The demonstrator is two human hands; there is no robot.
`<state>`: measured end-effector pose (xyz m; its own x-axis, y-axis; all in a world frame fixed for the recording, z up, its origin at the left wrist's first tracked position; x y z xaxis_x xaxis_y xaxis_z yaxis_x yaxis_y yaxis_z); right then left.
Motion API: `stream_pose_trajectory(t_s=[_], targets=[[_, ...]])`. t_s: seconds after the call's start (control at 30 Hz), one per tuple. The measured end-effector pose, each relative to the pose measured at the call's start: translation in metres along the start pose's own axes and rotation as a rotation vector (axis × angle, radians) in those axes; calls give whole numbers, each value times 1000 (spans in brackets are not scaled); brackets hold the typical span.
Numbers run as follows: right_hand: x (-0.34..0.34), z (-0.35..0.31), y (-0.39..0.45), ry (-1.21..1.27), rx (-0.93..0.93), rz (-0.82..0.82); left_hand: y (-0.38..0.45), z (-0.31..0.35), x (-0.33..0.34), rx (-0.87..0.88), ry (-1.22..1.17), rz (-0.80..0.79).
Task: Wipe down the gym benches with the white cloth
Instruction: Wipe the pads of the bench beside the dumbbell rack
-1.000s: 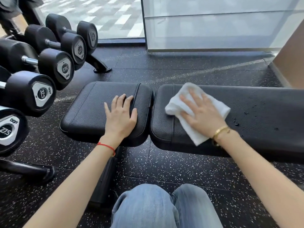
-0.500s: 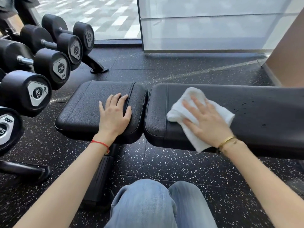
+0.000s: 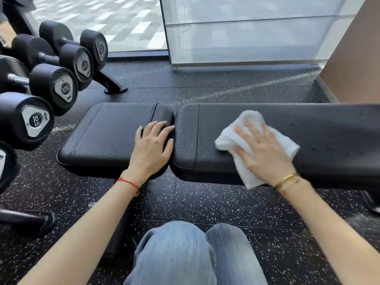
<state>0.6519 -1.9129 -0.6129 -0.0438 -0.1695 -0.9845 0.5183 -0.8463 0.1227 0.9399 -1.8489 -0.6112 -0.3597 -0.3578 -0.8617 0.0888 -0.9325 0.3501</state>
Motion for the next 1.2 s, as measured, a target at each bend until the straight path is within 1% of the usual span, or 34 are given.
stream_pose_trajectory(t_s=[0.03, 0.1, 0.13, 0.17, 0.23, 0.33, 0.4, 0.5, 0.57, 0.63, 0.77, 0.87, 0.97, 1.03, 1.1, 1.2], targets=[[2, 20, 9, -6, 76, -12, 0, 1, 0, 1, 0, 0], [7, 42, 40, 43, 218, -102, 1, 2, 1, -2, -2, -4], [4, 39, 55, 61, 237, -139, 1, 2, 1, -4, -1, -2], [1, 28, 69, 67, 218, -164, 1, 2, 1, -5, 1, 0], [-7, -9, 81, 44, 94, -182, 1, 3, 0, -2, -1, 5], [-20, -65, 49, 21, -128, -107, 1, 1, 0, 0, -8, 9], [-23, -74, 10, 48, -234, -32, 1, 0, 0, 4, -12, 8], [-16, -53, -43, -138, -328, 168, 1, -2, 1, 11, -11, 8], [-12, -42, -58, -226, -327, 265, 1, -2, 1, 11, -7, 13], [-11, -52, -53, -267, -313, 351, 1, -1, 2, 5, -12, 16], [-3, -105, -22, -322, -311, 371, 0, 0, 1, 2, -33, 24], [-1, -96, -26, -301, -232, 401, 0, -3, 1, 14, -21, 15], [-1, -56, -45, -258, -164, 377, -1, -3, 2, 17, -6, 9], [-6, -41, -51, -187, -156, 312, -1, -2, 3, 6, 0, 13], [-12, -46, -45, -94, -143, 257, -1, -1, 3, -1, 1, 14], [-20, -75, -21, -17, -151, 240, -1, -1, 3, -10, 0, 7]])
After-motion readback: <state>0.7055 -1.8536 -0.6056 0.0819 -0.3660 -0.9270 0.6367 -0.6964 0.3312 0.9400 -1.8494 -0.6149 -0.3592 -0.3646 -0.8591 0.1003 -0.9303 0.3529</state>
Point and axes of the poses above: each hand's wrist, its own y-axis towards the middle knuckle, its own x-axis out of the palm, z = x × y, the point moved 5 cm from there along y, towards the middle knuckle, and after that the axes turned 14 degrees about -y, right-handed, at the moved point
